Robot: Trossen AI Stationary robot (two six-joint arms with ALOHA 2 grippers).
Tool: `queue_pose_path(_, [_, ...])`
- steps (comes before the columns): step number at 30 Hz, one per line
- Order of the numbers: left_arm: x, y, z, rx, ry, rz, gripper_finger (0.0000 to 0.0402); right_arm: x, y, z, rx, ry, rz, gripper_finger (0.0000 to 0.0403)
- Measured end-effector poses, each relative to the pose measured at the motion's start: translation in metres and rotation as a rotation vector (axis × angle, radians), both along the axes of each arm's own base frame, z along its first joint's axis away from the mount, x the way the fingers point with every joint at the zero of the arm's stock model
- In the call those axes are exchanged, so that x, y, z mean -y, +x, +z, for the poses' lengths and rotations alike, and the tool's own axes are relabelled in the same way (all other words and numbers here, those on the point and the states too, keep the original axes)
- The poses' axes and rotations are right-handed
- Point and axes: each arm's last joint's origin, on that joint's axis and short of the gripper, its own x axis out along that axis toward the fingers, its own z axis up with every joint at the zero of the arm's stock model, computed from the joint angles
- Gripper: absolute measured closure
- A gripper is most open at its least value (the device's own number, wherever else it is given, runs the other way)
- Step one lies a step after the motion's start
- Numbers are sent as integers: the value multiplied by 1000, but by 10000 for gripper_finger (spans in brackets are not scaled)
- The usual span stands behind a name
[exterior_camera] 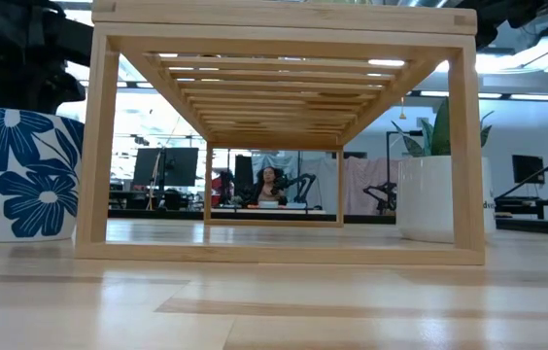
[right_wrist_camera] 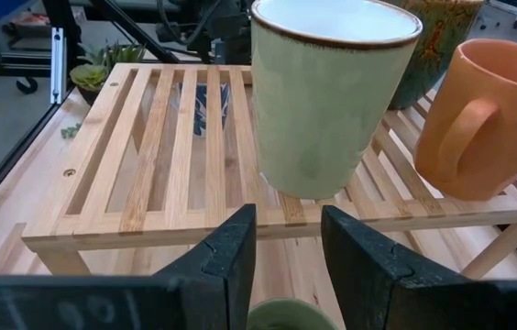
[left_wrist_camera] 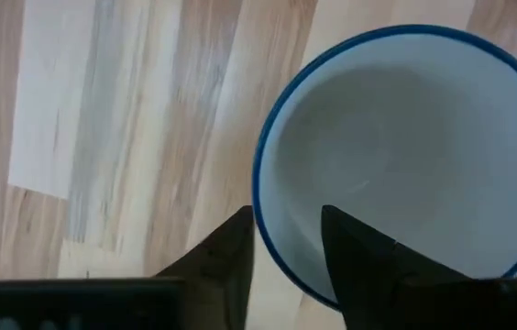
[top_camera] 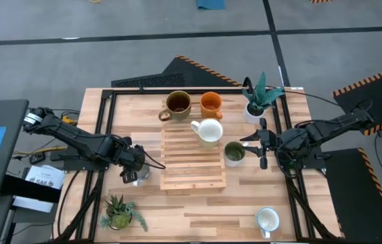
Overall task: Place coffee mugs
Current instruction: Put the white blue patterned mug on the shelf
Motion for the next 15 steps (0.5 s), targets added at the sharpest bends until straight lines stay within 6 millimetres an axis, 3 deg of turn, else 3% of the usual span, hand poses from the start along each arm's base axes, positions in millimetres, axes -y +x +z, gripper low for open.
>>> queue_pose_path(8, [1, 0, 0, -10, -8, -66, 384, 0, 0, 0, -1, -1, 0, 251])
queue_pose_path(15, [1, 1, 19, -14, 16, -128, 397, 0, 0, 0, 1, 0, 0, 251])
